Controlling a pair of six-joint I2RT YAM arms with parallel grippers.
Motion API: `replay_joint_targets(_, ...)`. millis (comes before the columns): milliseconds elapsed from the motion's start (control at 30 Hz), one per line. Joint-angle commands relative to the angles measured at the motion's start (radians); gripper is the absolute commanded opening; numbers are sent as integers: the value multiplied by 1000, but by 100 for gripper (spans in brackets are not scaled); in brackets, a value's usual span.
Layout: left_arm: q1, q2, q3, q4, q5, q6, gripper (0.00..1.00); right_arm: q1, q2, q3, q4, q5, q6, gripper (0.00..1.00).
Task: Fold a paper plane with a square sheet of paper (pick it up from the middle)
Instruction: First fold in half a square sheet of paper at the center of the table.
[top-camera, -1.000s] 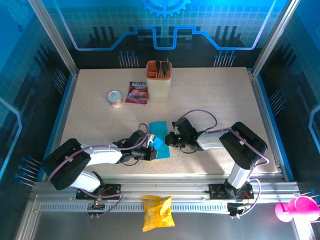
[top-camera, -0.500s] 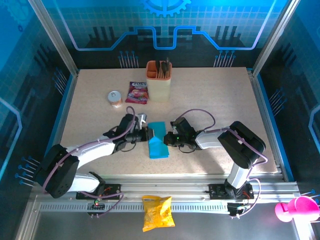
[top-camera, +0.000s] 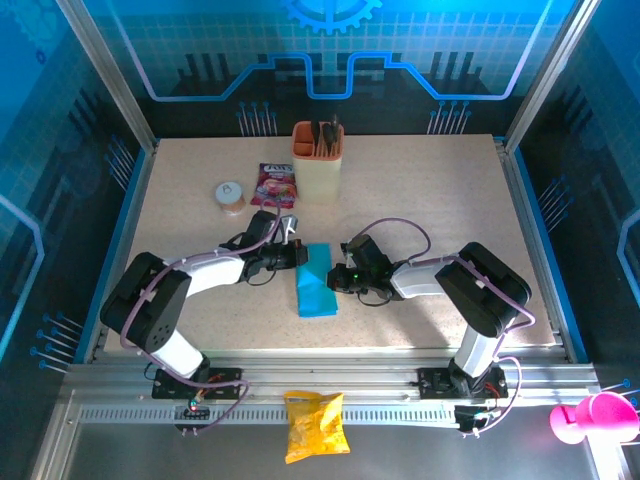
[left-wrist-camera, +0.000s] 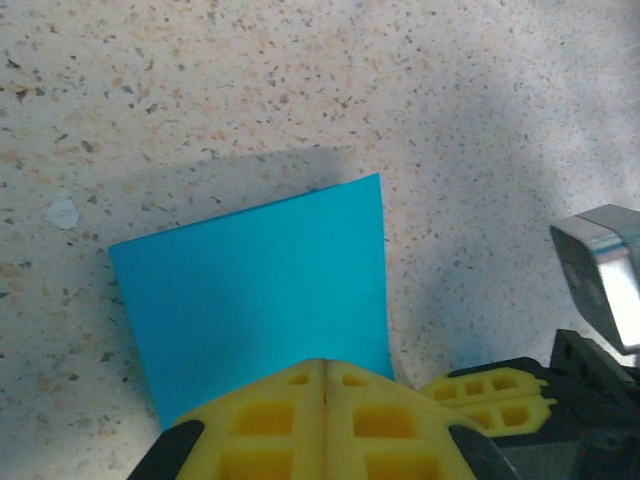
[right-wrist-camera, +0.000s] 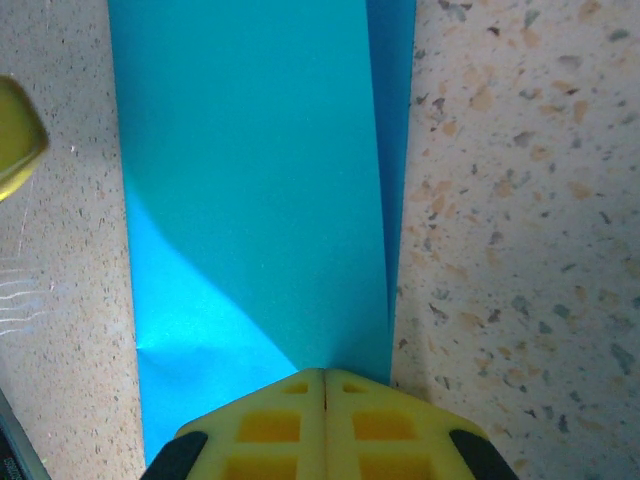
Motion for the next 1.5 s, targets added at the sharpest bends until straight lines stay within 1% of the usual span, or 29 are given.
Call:
replay_joint_targets(0,14,25,30,-2,16,37,5,42,107,-54,-142,50,-7,0)
replay_joint_targets(400,47,109,1,30,-30,59,2,42,107,-54,-138,49,-4,0)
replay_joint_targets(500,50,127,-7,36,-33,67,0,42,104,-51,-139,47,-5,0)
replay_joint_targets(633,49,132,-16,40,-38,77,0,42,82,-31,-160,42,-15,0)
replay_joint_targets(767,50,128,-22,36,-44,87,0,38,33,12,-210,38,-47,0)
replay_joint_targets(1000,50,134,-28,39,-45,95,0,33,-119,121,-335,45,-137,0)
replay_joint_targets(1167,50,131,-34,43,-39,95,0,39,-168,167,-352,21,-164,0)
replay_joint_targets(1467,50,131,-36,42,-37,101,0,115,-38,235,-212,-77,-125,0)
